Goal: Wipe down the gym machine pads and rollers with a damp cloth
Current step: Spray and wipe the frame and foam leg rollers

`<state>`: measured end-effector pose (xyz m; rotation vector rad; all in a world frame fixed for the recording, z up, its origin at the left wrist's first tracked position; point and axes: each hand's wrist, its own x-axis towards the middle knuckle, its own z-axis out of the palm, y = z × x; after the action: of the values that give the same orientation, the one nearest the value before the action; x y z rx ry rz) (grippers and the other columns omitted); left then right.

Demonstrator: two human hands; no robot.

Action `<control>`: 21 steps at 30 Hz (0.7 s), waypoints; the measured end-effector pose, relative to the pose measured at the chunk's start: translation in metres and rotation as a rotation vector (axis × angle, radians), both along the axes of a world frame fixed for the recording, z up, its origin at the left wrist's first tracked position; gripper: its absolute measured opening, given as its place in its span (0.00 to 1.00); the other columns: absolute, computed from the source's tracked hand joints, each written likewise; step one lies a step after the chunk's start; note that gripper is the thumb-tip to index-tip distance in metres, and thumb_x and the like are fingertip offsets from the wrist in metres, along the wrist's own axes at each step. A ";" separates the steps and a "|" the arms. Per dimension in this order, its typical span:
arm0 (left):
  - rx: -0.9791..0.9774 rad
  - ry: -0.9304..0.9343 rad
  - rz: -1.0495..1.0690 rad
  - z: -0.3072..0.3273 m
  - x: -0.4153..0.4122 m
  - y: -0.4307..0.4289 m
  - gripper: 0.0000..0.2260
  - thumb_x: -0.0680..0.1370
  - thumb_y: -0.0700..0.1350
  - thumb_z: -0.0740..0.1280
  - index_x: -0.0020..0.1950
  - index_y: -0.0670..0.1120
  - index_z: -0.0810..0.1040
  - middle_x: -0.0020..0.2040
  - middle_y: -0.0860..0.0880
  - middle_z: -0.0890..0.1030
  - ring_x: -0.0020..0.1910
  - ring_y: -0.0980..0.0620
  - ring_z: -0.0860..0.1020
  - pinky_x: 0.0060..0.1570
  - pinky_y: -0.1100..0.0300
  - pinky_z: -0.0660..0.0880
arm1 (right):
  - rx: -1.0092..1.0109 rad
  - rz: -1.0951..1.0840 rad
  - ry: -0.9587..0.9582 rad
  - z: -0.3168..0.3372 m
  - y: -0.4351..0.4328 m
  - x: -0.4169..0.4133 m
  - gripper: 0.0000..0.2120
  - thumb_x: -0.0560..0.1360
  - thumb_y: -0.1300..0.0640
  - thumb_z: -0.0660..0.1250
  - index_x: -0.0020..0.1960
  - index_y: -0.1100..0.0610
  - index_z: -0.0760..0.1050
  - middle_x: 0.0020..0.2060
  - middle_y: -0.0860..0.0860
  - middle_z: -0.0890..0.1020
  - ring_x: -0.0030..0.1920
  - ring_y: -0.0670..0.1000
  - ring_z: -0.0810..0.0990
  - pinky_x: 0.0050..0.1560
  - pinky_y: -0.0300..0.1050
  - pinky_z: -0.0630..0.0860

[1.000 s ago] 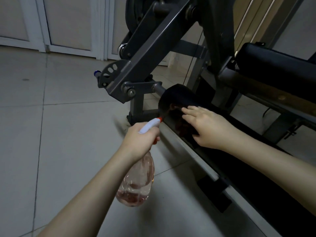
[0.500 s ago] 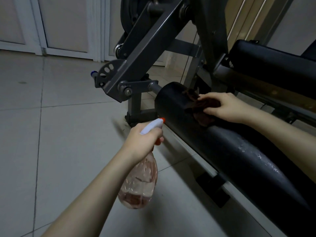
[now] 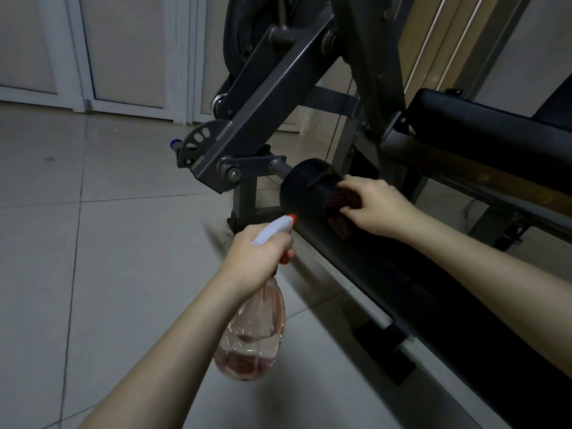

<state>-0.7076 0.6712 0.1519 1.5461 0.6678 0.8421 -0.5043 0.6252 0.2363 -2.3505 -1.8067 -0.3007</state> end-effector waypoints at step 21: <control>-0.020 0.056 0.051 -0.005 -0.013 -0.009 0.10 0.74 0.48 0.64 0.37 0.45 0.78 0.36 0.47 0.81 0.33 0.52 0.73 0.33 0.60 0.67 | -0.258 0.175 -0.527 -0.031 0.060 -0.034 0.27 0.74 0.57 0.66 0.71 0.57 0.66 0.72 0.54 0.65 0.73 0.55 0.60 0.73 0.52 0.58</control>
<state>-0.7201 0.6622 0.1473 1.5448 0.7567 0.8298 -0.5380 0.6853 0.2052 -2.4111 -2.3976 -0.7643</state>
